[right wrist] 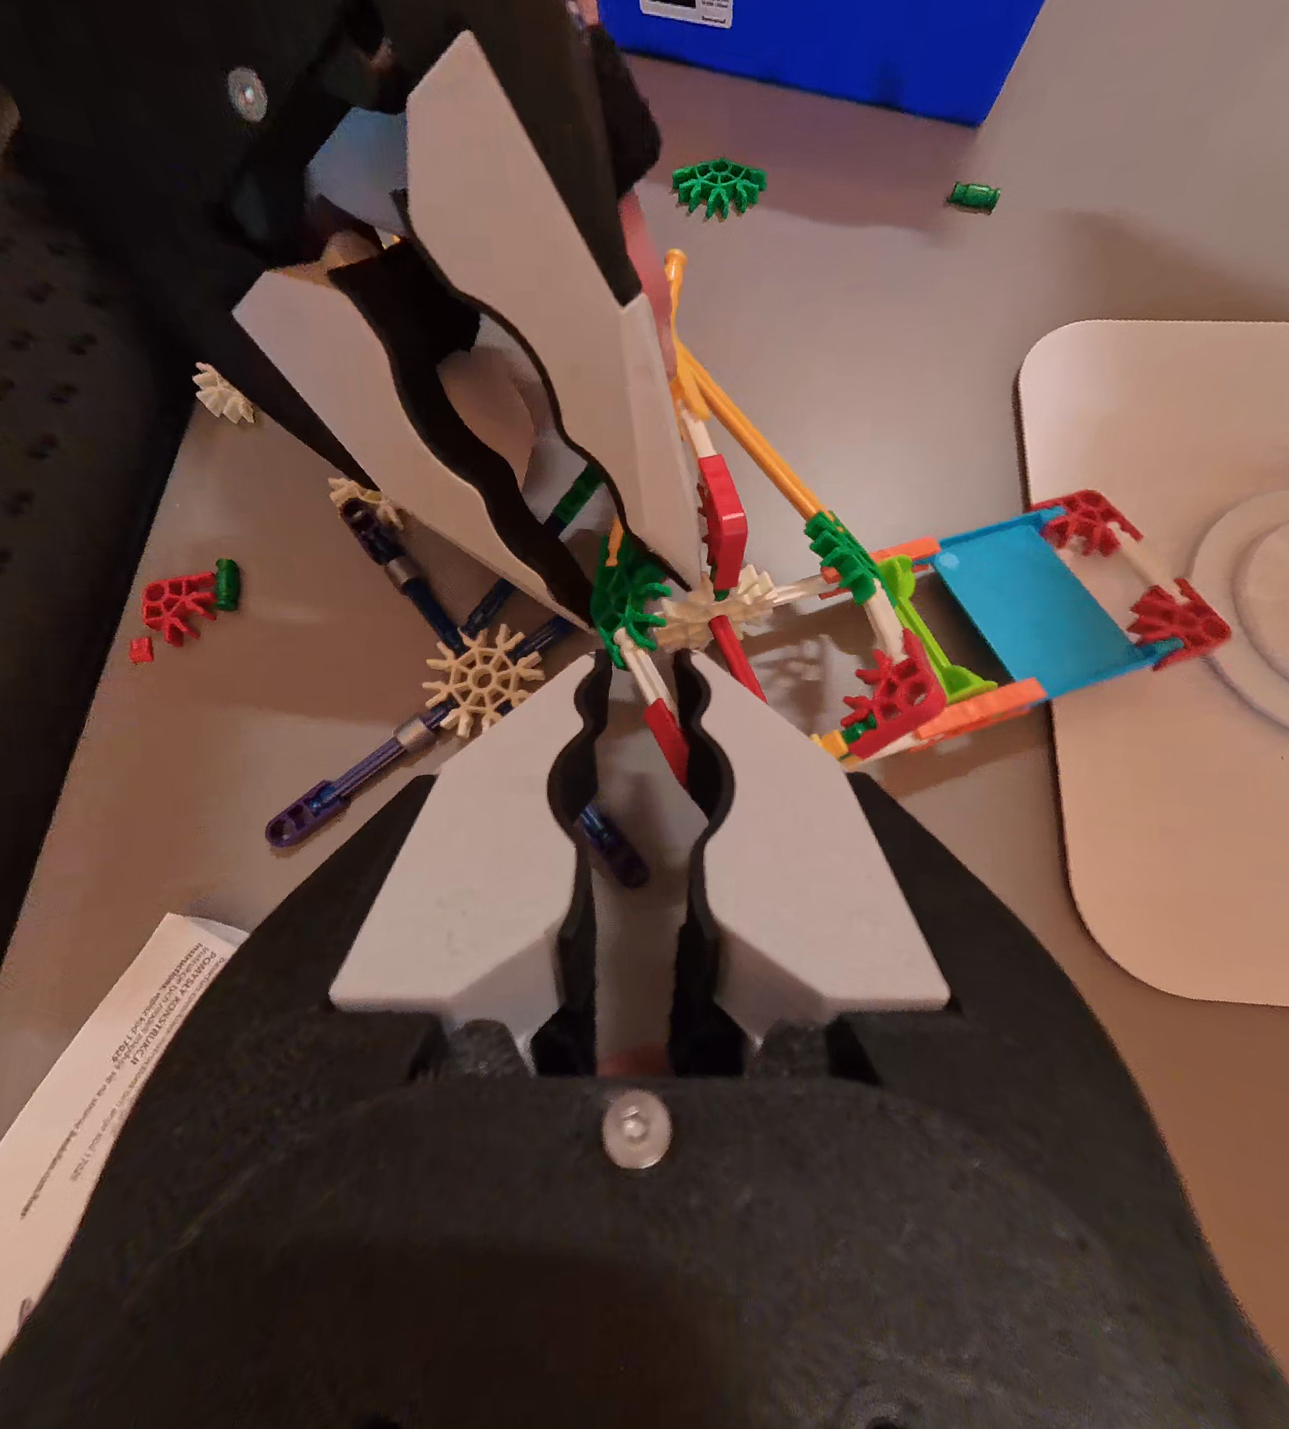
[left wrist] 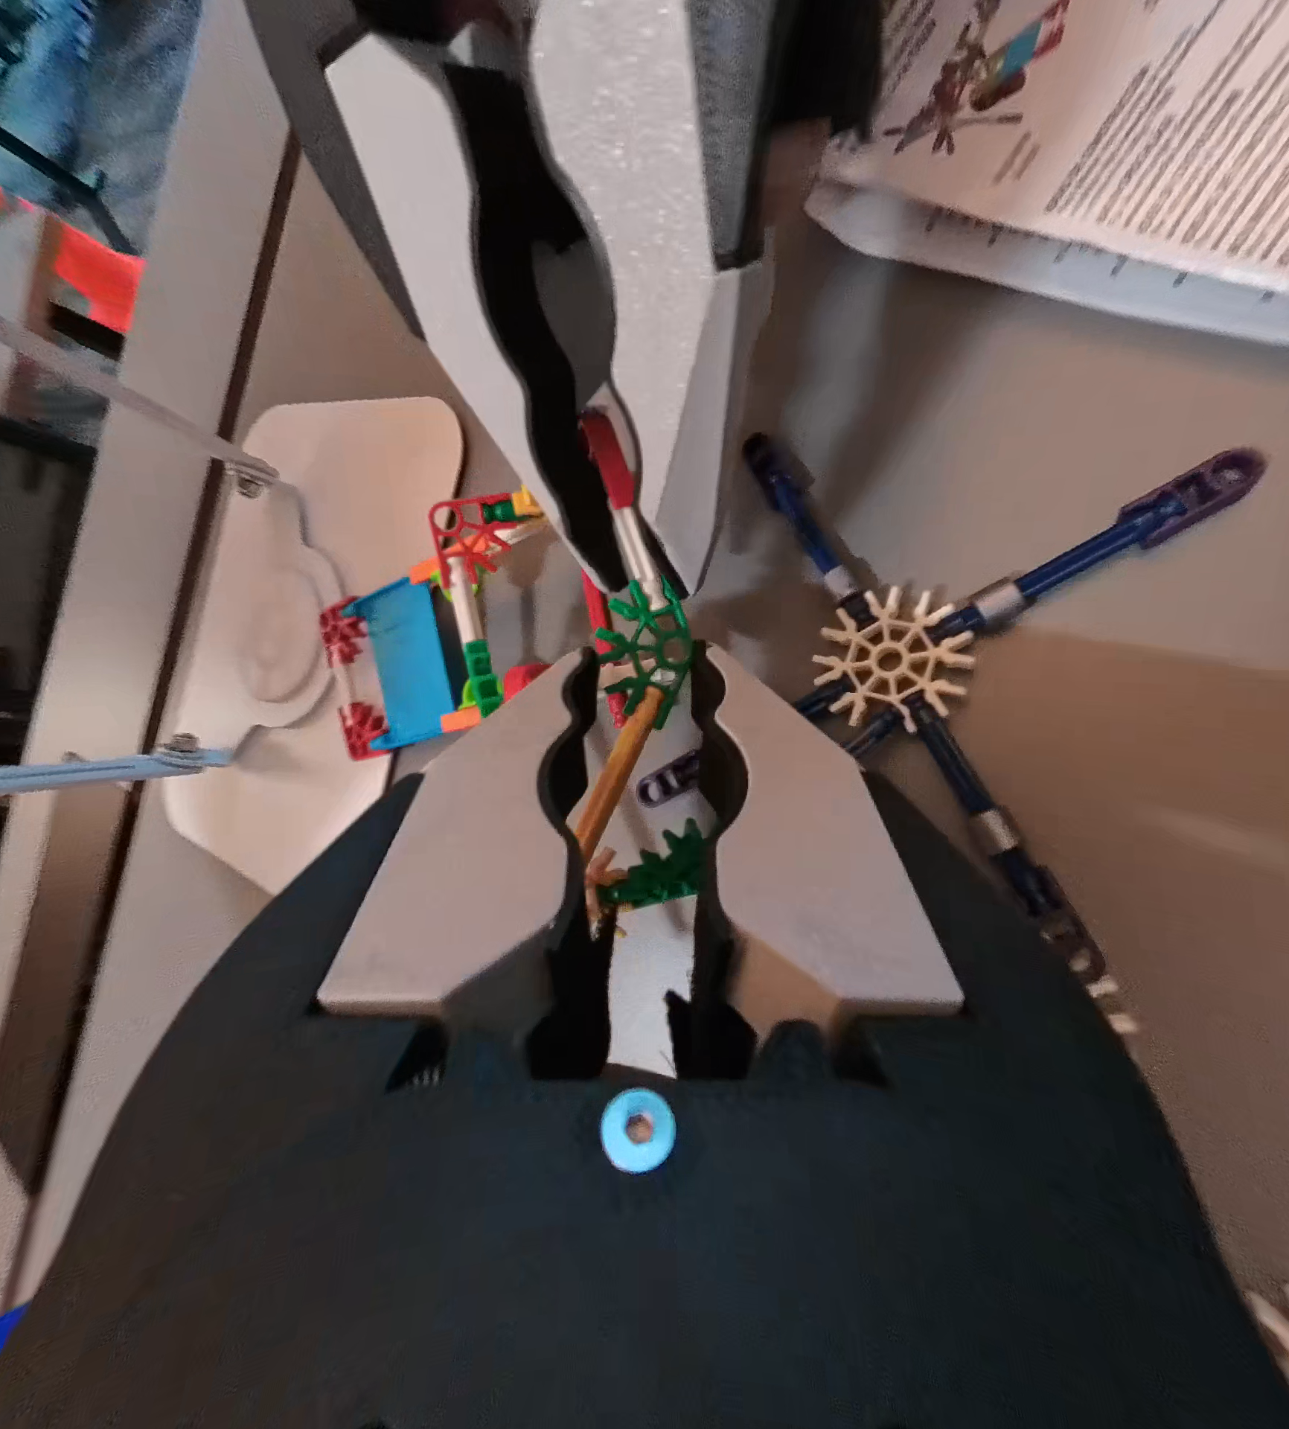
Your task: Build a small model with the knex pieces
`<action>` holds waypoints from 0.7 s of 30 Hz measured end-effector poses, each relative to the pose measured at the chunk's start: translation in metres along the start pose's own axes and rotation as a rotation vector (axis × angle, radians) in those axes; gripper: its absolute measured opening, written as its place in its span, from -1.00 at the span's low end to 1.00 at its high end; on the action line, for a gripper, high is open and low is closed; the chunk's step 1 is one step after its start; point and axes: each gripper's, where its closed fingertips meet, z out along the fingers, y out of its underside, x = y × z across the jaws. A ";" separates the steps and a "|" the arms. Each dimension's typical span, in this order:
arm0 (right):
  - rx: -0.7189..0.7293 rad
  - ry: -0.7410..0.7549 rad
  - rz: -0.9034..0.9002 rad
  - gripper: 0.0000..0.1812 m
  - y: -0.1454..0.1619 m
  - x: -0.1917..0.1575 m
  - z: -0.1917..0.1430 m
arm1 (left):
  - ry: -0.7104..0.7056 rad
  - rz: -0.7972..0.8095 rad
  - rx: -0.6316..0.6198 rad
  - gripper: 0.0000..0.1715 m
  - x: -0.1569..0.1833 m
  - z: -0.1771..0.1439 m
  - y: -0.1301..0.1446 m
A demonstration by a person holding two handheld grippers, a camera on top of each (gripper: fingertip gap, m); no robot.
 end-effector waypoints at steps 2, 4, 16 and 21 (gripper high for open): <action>-0.004 0.024 -0.050 -0.81 -0.002 0.000 -0.001 | 0.052 -0.074 0.017 -0.74 0.001 0.000 -0.003; -0.021 0.073 -0.132 -0.74 -0.004 0.000 -0.003 | 0.110 -0.147 0.023 -0.74 0.002 0.000 -0.003; -0.201 0.354 -0.586 -0.83 0.001 0.011 0.009 | 0.214 -0.350 0.136 -0.53 -0.002 -0.011 -0.011; -0.173 0.338 -0.550 -0.84 0.001 0.012 0.006 | -0.013 -0.178 0.028 -0.36 -0.021 -0.037 0.023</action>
